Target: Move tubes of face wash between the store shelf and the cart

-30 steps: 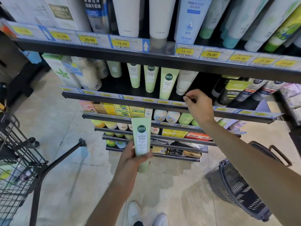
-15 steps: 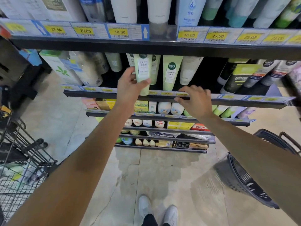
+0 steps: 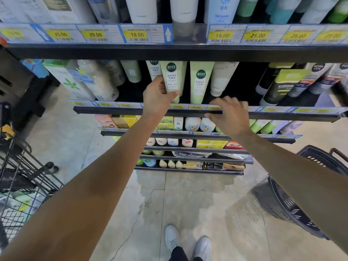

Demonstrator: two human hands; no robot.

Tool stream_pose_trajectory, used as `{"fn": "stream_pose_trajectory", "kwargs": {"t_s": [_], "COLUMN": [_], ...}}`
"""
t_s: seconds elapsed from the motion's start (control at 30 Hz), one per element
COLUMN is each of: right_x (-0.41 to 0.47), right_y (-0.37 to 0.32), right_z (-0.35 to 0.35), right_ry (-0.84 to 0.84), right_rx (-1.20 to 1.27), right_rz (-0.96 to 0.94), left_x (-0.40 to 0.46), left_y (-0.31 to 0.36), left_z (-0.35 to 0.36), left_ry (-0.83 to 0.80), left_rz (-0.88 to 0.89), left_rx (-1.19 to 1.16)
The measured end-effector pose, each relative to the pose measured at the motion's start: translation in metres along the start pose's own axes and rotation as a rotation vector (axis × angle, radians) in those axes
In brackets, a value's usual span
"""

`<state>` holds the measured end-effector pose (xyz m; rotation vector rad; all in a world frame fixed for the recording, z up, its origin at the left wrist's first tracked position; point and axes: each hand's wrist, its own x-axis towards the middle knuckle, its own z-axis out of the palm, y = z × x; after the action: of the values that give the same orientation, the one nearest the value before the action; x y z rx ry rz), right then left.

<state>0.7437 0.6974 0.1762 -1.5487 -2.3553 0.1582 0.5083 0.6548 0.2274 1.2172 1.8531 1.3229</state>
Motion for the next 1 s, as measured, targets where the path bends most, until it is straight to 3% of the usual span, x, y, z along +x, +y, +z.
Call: {"fn": "stream_pose_trajectory", "kwargs": {"t_s": [0.37, 0.7, 0.87, 1.0], "right_x": [-0.002, -0.013, -0.056, -0.107], "right_y": [0.001, -0.004, -0.025, -0.071], "right_z": [0.001, -0.026, -0.053, -0.069], "right_ry": [-0.014, -0.204, -0.215, -0.325], "right_rx": [-0.039, -0.086, -0.004, 0.028], "right_rz": [-0.018, -0.082, -0.185, -0.273], "left_x": [0.001, -0.011, -0.065, -0.151], "left_y": [-0.012, 0.009, 0.027, 0.023], "left_z": [0.014, 0.013, -0.018, -0.067], "left_ry": [-0.033, -0.029, -0.003, 0.008], "left_rz": [0.008, -0.046, -0.05, -0.105], "left_rx": [0.168, 0.271, 0.413, 0.537]}}
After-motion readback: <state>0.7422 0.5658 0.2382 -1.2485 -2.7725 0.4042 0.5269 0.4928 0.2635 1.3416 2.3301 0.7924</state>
